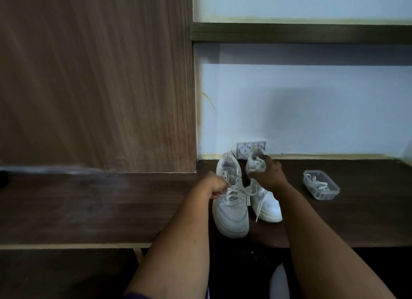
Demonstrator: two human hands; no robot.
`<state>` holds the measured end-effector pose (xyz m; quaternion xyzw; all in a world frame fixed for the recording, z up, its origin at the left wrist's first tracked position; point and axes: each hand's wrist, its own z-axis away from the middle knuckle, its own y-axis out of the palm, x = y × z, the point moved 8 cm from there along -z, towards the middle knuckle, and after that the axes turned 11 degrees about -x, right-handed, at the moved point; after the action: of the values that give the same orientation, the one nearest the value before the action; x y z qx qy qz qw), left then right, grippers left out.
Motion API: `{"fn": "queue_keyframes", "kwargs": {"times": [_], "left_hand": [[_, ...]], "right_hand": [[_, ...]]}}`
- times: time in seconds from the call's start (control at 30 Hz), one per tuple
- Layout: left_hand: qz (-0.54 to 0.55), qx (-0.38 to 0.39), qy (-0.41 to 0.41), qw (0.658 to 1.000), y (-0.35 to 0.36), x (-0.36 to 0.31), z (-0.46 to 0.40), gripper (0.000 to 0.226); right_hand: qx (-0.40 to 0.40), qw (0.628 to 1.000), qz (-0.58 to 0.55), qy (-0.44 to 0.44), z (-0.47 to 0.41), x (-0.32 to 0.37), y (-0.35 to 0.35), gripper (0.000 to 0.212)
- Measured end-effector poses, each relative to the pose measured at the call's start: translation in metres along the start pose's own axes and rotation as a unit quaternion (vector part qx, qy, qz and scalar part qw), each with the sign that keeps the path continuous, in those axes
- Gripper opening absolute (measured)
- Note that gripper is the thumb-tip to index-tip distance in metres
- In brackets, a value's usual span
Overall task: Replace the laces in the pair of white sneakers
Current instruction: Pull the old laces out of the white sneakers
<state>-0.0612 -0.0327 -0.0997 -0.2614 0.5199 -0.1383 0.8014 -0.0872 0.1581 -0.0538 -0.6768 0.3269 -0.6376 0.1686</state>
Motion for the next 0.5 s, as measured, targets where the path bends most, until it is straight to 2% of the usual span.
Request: {"fn": "queue_keyframes", "kwargs": {"times": [0.03,0.13,0.17,0.2,0.3,0.5], "left_hand": [[0.011,0.001,-0.007,1.0,0.002,0.002,0.0,0.024],[0.045,0.022,-0.037,0.998,0.011,0.005,0.003,0.027],[0.059,0.031,-0.051,0.997,0.013,0.005,0.006,0.027],[0.066,0.035,-0.059,0.995,0.014,0.006,0.007,0.027],[0.077,0.031,-0.064,0.994,0.015,0.008,0.009,0.031],[0.124,0.002,-0.035,0.992,0.012,0.004,0.001,0.023]], "right_hand": [[0.014,1.0,0.003,-0.012,0.003,0.004,0.005,0.063],[0.01,0.994,-0.002,-0.111,0.01,0.027,0.018,0.016],[0.012,0.99,0.011,-0.137,0.012,0.033,0.023,0.007],[0.019,0.987,0.022,-0.155,0.015,0.036,0.031,0.006],[0.018,0.978,0.076,-0.193,0.027,0.042,0.044,0.023],[-0.021,0.981,0.104,-0.16,0.022,0.035,0.047,0.03]]}}
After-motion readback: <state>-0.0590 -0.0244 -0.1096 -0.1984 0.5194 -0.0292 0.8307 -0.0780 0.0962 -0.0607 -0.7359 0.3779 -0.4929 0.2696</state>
